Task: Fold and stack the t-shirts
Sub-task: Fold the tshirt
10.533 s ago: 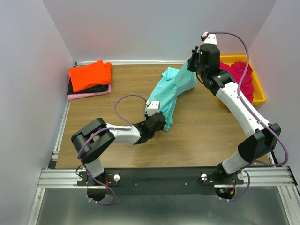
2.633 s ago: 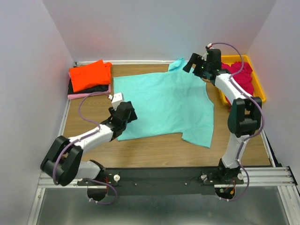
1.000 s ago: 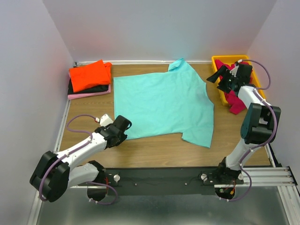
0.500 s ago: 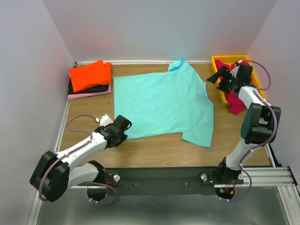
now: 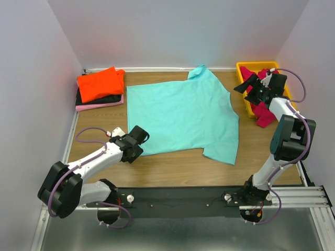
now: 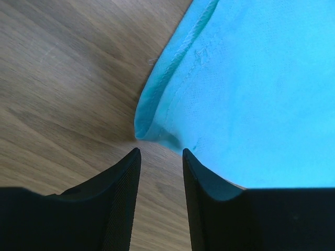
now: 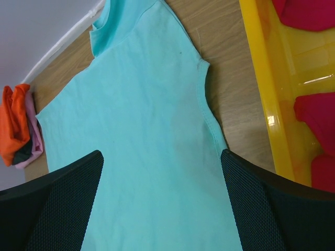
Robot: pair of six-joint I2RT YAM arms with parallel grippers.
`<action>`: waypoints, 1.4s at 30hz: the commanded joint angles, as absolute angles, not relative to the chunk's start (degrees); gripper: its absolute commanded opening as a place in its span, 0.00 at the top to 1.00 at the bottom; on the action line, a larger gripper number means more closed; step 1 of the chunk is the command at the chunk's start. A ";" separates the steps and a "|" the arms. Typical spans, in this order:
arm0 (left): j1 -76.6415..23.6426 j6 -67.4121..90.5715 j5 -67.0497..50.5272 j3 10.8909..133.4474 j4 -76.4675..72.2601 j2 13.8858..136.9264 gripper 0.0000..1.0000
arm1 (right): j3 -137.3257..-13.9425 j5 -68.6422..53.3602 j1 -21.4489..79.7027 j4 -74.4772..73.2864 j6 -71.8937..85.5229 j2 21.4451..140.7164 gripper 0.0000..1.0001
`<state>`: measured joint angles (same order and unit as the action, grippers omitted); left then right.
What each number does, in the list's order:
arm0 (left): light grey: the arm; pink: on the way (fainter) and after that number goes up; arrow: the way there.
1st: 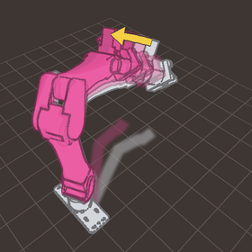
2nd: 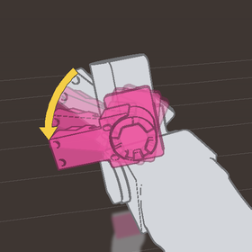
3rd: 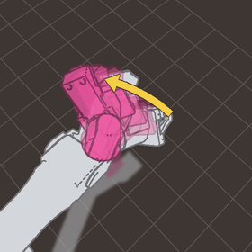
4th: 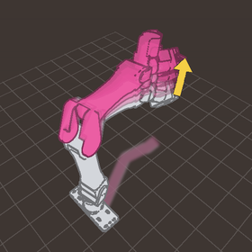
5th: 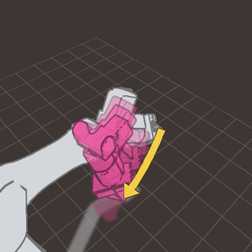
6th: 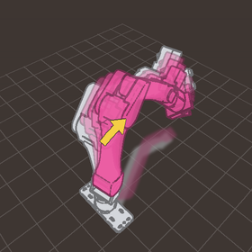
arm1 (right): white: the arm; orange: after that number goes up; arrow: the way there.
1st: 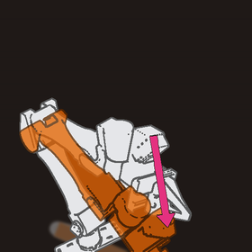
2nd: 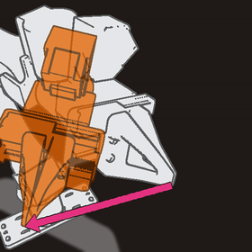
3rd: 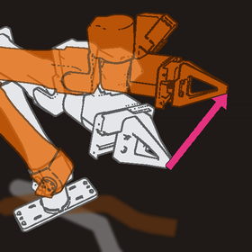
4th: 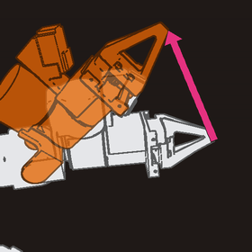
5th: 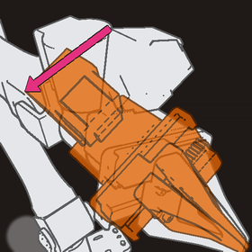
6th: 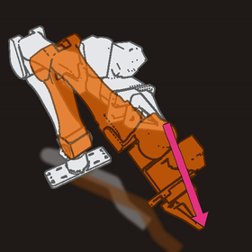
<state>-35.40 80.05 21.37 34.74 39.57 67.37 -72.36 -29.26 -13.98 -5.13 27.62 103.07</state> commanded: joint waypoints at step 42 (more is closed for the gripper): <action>-35.68 87.36 24.43 36.39 42.54 73.65 0.56 | -67.59 -37.44 -19.42 1.14 30.50 102.39 0.00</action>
<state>-35.40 86.56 22.24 36.23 42.92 72.75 -68.29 -35.68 -18.85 -0.91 30.02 103.11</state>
